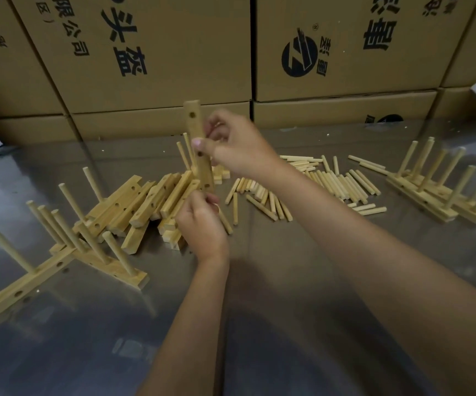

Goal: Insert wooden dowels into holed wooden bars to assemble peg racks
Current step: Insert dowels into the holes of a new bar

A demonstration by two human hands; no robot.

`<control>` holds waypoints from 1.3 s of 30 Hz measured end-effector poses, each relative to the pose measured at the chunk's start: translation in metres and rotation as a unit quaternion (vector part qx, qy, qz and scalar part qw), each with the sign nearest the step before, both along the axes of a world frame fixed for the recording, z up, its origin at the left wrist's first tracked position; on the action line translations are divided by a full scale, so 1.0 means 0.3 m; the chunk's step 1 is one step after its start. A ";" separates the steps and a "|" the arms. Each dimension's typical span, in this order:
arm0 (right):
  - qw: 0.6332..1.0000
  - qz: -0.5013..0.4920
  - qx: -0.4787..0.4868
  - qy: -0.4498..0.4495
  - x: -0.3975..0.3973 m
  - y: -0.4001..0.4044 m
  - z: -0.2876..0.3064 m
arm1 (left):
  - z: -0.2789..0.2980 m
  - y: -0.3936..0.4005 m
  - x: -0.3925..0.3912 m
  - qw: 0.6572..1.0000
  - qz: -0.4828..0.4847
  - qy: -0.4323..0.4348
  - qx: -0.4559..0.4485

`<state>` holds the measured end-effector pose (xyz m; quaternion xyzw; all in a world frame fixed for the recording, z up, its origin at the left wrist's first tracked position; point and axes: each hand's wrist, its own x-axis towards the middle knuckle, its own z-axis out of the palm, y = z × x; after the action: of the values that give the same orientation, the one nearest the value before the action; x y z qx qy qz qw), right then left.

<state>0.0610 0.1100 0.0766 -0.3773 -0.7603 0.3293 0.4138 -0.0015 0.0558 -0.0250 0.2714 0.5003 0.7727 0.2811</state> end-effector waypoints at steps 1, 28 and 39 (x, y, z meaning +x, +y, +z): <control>0.999 -0.003 -0.042 0.017 0.049 -0.014 0.006 | 0.007 -0.005 0.008 1.000 -0.014 0.015 -0.004; 0.938 -0.232 0.040 -0.254 0.540 -0.142 -0.361 | 0.042 -0.080 0.121 0.887 -0.429 -0.123 -0.118; 0.939 -0.228 0.161 -0.202 0.494 -0.248 -0.396 | 0.031 -0.082 0.098 0.881 -0.449 -0.069 -0.131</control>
<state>0.2093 0.0356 -0.0421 -0.5279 -0.7639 0.0165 0.3709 0.0279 0.0311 -0.0158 0.3738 0.4010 0.5076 0.6647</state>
